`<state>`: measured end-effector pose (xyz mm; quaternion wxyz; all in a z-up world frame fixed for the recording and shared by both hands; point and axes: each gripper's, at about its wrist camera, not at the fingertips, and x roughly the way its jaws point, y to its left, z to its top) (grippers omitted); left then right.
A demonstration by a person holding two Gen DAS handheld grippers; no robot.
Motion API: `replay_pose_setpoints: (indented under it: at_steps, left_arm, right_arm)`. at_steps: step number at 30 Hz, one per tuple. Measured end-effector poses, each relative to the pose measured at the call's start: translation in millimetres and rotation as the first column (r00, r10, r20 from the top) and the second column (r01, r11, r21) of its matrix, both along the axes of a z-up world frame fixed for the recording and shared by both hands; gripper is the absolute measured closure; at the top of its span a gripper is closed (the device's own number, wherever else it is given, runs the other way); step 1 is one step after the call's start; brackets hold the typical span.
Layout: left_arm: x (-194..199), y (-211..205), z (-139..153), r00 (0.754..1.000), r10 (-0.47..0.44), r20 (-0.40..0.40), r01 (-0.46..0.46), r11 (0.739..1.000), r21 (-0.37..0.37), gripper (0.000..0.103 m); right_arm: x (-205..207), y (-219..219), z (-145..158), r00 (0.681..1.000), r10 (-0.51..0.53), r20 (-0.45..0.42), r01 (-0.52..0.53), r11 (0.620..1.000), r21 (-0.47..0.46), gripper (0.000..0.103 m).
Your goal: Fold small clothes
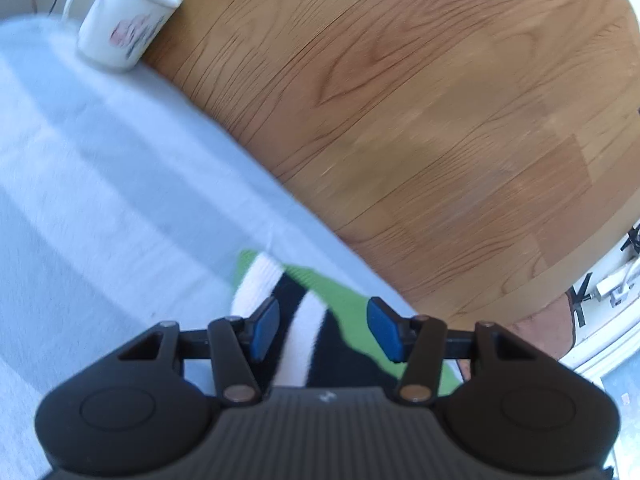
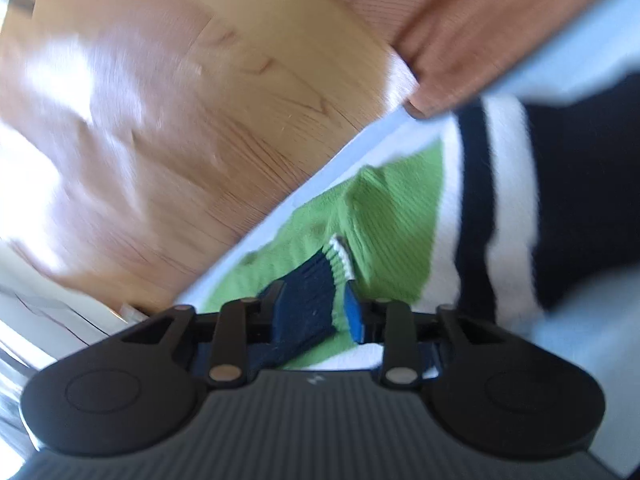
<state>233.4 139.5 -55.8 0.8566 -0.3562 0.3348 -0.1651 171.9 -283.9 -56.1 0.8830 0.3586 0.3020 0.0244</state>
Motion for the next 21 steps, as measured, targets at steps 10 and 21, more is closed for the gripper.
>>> replay_pose_setpoints:
  at_steps: [10,21]
  left_arm:
    - [0.8,-28.8,0.2,0.989,-0.141,0.033,0.137,0.987,0.089,0.101]
    - [2.2,-11.5,-5.2,1.0,0.005,0.023,-0.008,0.992,0.122,0.099]
  right_arm:
    - [7.5,24.3,9.4,0.995,0.002,0.098,0.016,0.983,-0.182,0.092]
    - [1.3,-25.1,-11.9,0.971,-0.22,0.092,0.227,0.97,-0.085,0.069]
